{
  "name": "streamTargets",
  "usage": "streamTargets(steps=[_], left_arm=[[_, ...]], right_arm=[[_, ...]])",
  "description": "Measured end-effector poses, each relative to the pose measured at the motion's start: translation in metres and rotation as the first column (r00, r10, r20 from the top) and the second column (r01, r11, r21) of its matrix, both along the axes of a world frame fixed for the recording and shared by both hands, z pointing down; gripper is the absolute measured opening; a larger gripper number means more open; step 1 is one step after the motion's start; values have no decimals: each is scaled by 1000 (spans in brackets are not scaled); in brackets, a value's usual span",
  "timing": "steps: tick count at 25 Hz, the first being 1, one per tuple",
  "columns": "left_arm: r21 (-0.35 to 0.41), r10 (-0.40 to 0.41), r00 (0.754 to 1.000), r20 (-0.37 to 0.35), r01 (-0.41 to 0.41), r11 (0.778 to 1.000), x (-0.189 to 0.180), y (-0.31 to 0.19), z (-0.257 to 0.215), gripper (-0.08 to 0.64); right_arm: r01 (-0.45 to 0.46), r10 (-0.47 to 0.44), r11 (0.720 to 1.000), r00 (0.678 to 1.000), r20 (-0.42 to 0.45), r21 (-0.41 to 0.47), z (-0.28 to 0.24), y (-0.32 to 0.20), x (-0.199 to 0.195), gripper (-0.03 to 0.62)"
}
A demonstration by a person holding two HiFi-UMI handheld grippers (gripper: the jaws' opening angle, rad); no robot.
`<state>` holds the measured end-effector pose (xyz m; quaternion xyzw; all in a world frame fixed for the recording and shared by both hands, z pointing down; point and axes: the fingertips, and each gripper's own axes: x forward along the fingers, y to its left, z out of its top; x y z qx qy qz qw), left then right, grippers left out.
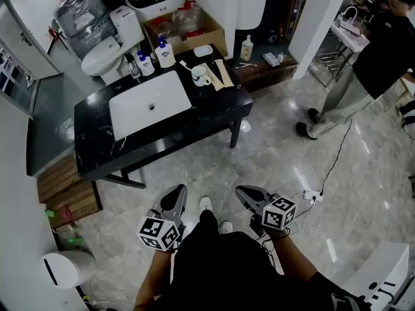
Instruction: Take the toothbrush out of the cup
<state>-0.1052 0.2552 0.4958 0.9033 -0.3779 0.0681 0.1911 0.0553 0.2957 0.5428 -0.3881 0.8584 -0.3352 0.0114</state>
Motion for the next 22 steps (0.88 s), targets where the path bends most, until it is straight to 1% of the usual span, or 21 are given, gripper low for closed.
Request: streamTargets(steps=[9, 12, 19, 22], left_arm=[[-8, 0, 1000, -25, 0, 1000, -25, -66, 6, 9], [-10, 16, 999, -39, -17, 1000, -31, -87, 7, 9], [-6, 75, 995, -67, -76, 997, -33, -123, 8, 9], [-8, 85, 993, -76, -86, 996, -31, -134, 9, 9]], right_arm=[[12, -12, 1000, 1000, -24, -14, -1, -61, -25, 15], [5, -6, 1000, 999, -41, -23, -1, -80, -33, 15], [-57, 56, 998, 997, -52, -12, -9, -108, -38, 15], [-77, 76, 997, 996, -53, -14, -9, -112, -36, 15]])
